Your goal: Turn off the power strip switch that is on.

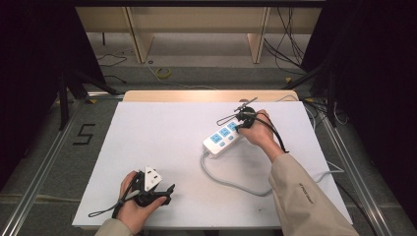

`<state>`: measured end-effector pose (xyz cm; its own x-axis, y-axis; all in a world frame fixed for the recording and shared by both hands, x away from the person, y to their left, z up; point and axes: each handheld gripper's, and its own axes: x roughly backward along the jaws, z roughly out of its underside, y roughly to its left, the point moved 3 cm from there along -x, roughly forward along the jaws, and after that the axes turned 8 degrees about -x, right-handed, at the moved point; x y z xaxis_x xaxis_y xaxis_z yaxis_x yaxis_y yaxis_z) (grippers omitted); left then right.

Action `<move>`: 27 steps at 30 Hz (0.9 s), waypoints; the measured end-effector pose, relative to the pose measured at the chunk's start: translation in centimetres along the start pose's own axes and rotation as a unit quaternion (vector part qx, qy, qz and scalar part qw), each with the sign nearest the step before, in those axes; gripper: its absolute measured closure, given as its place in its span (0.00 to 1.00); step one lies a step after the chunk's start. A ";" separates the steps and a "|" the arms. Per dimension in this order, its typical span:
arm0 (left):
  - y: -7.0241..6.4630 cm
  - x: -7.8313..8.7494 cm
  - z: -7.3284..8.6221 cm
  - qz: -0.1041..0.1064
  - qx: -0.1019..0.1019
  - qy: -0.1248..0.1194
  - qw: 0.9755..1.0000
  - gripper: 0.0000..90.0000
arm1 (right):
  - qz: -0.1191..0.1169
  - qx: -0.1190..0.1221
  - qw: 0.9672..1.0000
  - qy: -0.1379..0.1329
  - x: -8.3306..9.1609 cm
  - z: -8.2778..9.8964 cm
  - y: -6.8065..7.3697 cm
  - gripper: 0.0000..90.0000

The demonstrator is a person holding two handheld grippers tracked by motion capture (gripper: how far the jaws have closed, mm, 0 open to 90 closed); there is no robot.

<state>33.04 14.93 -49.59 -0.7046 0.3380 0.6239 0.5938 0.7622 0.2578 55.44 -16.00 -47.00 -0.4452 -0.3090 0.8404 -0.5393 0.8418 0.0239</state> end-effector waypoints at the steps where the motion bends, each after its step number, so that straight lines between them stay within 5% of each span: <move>1: 0.0 0.0 0.0 0.000 -0.002 0.000 1.000 0.20 | -0.003 -0.003 1.000 -0.001 0.0 0.0 -0.1 1.00; 14: 0.0 0.0 0.1 0.000 -0.001 0.001 1.000 0.20 | -0.002 -0.011 1.000 -0.005 0.1 0.1 -0.1 1.00; 21: 0.1 0.0 0.1 0.001 -0.001 0.002 1.000 0.20 | -0.021 -0.029 0.999 -0.022 0.4 0.1 -0.3 1.00; 27: 0.0 0.0 0.1 0.000 -0.001 0.002 1.000 0.20 | -0.008 -0.009 1.000 -0.023 0.9 0.3 -0.3 1.00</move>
<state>33.02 15.00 -49.65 -0.7033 0.3362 0.6264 0.5947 0.7610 0.2593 55.00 -16.71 -46.38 -0.4693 -0.3429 0.8137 -0.5344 0.8439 0.0474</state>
